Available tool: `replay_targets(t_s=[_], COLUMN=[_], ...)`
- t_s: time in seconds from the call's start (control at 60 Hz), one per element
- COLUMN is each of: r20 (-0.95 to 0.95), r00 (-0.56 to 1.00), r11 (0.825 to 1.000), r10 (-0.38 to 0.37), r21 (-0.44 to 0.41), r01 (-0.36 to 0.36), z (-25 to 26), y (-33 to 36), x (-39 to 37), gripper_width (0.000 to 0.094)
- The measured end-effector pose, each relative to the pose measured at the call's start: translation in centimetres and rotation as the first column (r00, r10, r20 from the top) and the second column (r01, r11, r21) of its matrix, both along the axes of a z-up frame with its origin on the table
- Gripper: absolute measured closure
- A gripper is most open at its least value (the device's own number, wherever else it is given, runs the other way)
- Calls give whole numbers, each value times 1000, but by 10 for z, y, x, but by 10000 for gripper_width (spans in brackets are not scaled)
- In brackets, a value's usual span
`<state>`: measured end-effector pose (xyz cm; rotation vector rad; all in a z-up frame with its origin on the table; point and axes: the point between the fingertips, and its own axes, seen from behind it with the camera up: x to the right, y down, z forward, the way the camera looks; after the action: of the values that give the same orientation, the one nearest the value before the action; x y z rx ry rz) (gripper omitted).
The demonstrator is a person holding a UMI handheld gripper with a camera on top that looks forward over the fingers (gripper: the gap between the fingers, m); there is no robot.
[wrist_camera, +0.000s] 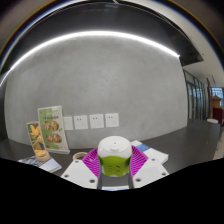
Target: Unplug charger
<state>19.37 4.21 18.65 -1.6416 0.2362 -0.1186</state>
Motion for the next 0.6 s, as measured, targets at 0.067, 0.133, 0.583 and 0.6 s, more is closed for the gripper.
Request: replay_targets(t_s=[0.067,0.133,0.583,0.6], r20=[58,97,42,39], r00=[998,995,988,987], r11=[1000,1000,864,857], r10=[-20,-25,148,154], r21=[10,-10,-492,-502], r01=[20,26,-108,-114], z=[21,27,-126,-130], y=[-1,1,86,90], x=[17,36,166,168], gripper_width=[594,587,497,490])
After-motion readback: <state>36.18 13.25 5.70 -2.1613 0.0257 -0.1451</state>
